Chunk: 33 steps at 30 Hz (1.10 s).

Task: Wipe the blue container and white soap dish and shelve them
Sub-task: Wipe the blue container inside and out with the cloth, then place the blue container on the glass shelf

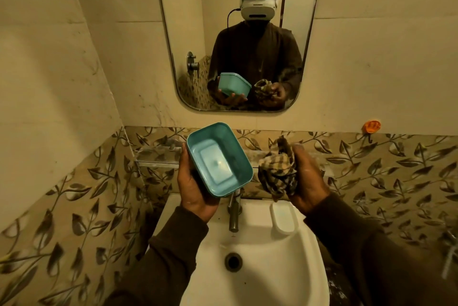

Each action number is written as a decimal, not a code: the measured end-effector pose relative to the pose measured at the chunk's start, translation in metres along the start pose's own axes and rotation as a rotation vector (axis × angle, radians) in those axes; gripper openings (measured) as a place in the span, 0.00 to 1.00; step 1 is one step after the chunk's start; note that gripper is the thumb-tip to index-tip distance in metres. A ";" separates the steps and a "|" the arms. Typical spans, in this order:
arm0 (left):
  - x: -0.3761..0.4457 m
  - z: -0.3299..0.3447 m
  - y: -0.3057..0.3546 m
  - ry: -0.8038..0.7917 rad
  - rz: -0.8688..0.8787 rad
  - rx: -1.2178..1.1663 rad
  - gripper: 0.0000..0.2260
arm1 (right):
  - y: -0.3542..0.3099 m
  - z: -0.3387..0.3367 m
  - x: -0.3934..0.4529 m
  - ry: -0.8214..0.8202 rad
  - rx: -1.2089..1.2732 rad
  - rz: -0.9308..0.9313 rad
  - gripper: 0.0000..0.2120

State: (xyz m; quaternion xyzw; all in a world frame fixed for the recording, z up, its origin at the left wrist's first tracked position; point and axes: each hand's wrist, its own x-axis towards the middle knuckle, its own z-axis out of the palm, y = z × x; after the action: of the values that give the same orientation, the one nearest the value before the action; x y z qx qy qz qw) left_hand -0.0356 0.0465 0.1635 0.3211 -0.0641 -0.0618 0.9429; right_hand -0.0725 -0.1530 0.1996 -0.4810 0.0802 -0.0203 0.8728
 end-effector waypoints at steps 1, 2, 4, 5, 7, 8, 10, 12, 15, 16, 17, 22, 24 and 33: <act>0.001 0.000 -0.001 0.007 0.016 0.004 0.25 | 0.003 0.000 0.001 0.004 -0.039 -0.001 0.28; 0.001 0.001 -0.001 0.016 0.033 0.010 0.26 | 0.005 0.001 0.000 0.000 -0.094 -0.019 0.29; 0.002 0.003 -0.002 0.035 0.060 0.021 0.29 | 0.008 0.004 -0.002 -0.063 -0.257 -0.040 0.28; 0.003 0.004 -0.002 0.053 0.080 0.023 0.31 | 0.009 0.006 -0.003 -0.118 -0.395 -0.040 0.27; 0.004 0.006 -0.004 0.114 0.143 0.040 0.34 | 0.014 0.014 -0.007 -0.232 -0.703 -0.040 0.24; 0.005 0.007 -0.005 0.145 0.172 0.055 0.34 | 0.018 0.019 -0.009 -0.278 -0.793 -0.033 0.23; 0.004 0.007 -0.009 0.182 0.183 0.097 0.34 | 0.027 0.025 -0.009 -0.316 -0.826 -0.042 0.21; 0.002 0.005 -0.012 0.220 0.166 0.165 0.37 | 0.033 0.029 -0.007 -0.283 -0.833 -0.085 0.13; 0.003 -0.009 -0.009 0.247 0.226 0.302 0.34 | 0.033 0.028 0.000 -0.155 -0.853 -0.129 0.09; 0.004 -0.016 -0.006 0.257 0.243 0.365 0.29 | 0.032 0.027 0.003 -0.119 -0.863 -0.155 0.10; 0.006 -0.022 0.000 0.271 0.252 0.435 0.24 | 0.030 0.028 0.007 -0.091 -0.885 -0.188 0.12; 0.011 -0.039 0.029 0.313 0.239 0.792 0.15 | 0.024 0.040 0.027 -0.079 -1.007 -0.236 0.14; 0.017 -0.042 0.040 0.343 0.219 0.863 0.13 | 0.022 0.051 0.035 -0.094 -1.036 -0.241 0.13; 0.070 -0.073 0.090 0.492 -0.026 0.526 0.12 | 0.029 0.072 0.055 -0.121 -0.682 -0.210 0.18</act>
State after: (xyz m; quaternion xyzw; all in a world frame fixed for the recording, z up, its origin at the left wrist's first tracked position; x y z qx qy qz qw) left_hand 0.0512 0.1494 0.1670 0.5590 0.1549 0.0241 0.8142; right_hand -0.0085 -0.0839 0.2064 -0.7505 -0.0193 -0.0535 0.6584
